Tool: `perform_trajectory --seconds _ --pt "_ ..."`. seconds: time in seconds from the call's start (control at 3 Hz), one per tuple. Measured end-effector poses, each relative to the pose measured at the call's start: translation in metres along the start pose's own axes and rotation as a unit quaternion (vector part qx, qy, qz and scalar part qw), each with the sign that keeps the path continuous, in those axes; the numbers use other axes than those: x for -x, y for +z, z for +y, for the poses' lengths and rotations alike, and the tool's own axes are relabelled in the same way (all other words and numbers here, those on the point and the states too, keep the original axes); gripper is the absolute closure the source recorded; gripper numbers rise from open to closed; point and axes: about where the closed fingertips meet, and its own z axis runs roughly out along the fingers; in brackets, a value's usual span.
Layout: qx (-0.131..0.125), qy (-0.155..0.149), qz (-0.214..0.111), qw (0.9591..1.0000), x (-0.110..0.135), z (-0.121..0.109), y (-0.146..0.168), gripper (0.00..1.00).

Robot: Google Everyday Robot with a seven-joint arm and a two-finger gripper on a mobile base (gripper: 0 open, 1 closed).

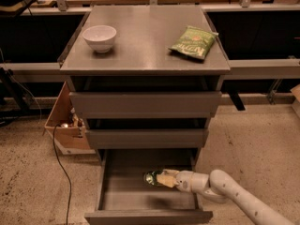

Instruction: Place green can into bottom drawer

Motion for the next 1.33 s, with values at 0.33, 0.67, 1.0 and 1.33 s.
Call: perform_trajectory --seconds 0.33,0.67,1.0,1.33 --pt "-0.022 0.0 0.002 0.9998 -0.021 -0.031 0.019 1.0" --pt "-0.055 -0.016 0.009 0.9983 -0.038 -0.063 0.037 1.0" --pt "-0.074 -0.024 0.019 0.9967 -0.053 -0.093 0.05 1.0" --pt "-0.079 -0.028 0.027 0.9961 -0.063 -0.114 0.058 0.81"
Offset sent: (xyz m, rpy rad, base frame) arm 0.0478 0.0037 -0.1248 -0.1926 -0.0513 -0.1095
